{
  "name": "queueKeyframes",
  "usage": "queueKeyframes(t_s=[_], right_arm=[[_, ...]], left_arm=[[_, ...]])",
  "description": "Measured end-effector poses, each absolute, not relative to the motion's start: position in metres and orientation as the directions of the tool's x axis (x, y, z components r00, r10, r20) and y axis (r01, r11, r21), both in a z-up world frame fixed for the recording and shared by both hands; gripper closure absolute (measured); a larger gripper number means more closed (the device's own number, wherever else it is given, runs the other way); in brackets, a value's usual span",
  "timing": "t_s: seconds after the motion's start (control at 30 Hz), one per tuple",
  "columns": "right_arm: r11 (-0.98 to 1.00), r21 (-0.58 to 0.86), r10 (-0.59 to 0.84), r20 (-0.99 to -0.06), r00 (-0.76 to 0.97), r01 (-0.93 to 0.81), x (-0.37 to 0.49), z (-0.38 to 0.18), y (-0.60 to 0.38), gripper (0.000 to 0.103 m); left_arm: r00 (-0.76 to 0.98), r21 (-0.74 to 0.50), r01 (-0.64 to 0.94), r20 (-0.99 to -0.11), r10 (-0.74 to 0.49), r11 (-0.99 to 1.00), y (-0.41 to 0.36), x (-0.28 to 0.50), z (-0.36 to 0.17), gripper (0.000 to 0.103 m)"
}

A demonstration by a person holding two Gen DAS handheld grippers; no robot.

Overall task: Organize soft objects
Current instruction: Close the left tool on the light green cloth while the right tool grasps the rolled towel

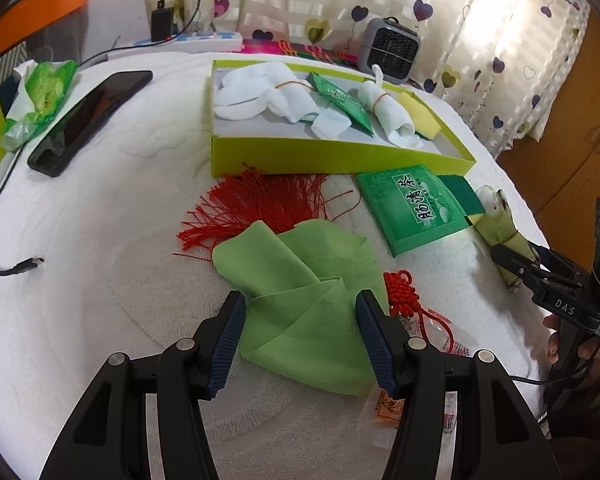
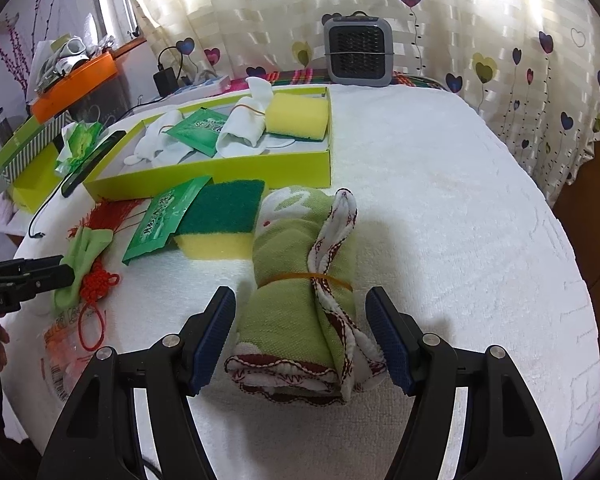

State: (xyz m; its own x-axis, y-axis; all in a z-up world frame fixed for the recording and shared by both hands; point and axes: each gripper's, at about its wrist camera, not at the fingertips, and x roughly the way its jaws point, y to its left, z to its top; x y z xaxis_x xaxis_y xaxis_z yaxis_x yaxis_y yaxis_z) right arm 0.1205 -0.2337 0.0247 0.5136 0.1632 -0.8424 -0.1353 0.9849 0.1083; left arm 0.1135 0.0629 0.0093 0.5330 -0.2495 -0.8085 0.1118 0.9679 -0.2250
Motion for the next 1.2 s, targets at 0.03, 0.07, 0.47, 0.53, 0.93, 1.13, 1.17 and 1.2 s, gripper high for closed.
queueKeyframes(t_s=[0.03,0.07,0.47,0.53,0.93,1.13,1.17,1.2], right_arm=[[0.985,0.109,0.163,-0.843,0.512,-0.135,0.121,0.0244,-0.2337,0.035],[0.985,0.109,0.163,-0.845,0.509,-0.135,0.1215,0.0238,-0.2337,0.035],[0.988,0.084,0.139,-0.861,0.49,-0.132,0.1243,0.0194,-0.2294,0.035],[0.988,0.083,0.138,-0.861,0.49,-0.132,0.1242,0.0192,-0.2291,0.035],[0.988,0.075,0.131,-0.861,0.491,-0.132,0.1229,0.0187,-0.2275,0.035],[0.99,0.076,0.126,-0.858,0.498,-0.12,0.1217,0.0196,-0.23,0.046],[0.99,0.075,0.126,-0.857,0.5,-0.12,0.1216,0.0202,-0.2304,0.051],[0.989,0.077,0.13,-0.855,0.502,-0.124,0.1209,0.0207,-0.2302,0.055]], left_arm=[[0.532,-0.223,0.112,-0.81,-0.248,0.968,0.0627,0.1133,0.0093,0.046],[0.532,-0.221,0.112,-0.81,-0.246,0.969,0.0625,0.1133,0.0094,0.046],[0.538,-0.156,0.089,-0.824,-0.179,0.984,0.0553,0.1127,0.0079,0.057],[0.542,-0.142,0.082,-0.825,-0.164,0.986,0.0562,0.1124,0.0079,0.065],[0.552,-0.153,0.091,-0.815,-0.178,0.984,0.0561,0.1101,0.0087,0.094],[0.561,-0.159,0.096,-0.807,-0.185,0.983,0.0549,0.1079,0.0108,0.096],[0.563,-0.16,0.097,-0.805,-0.187,0.982,0.0546,0.1078,0.0112,0.096],[0.566,-0.164,0.098,-0.802,-0.19,0.982,0.0549,0.1074,0.0121,0.096]])
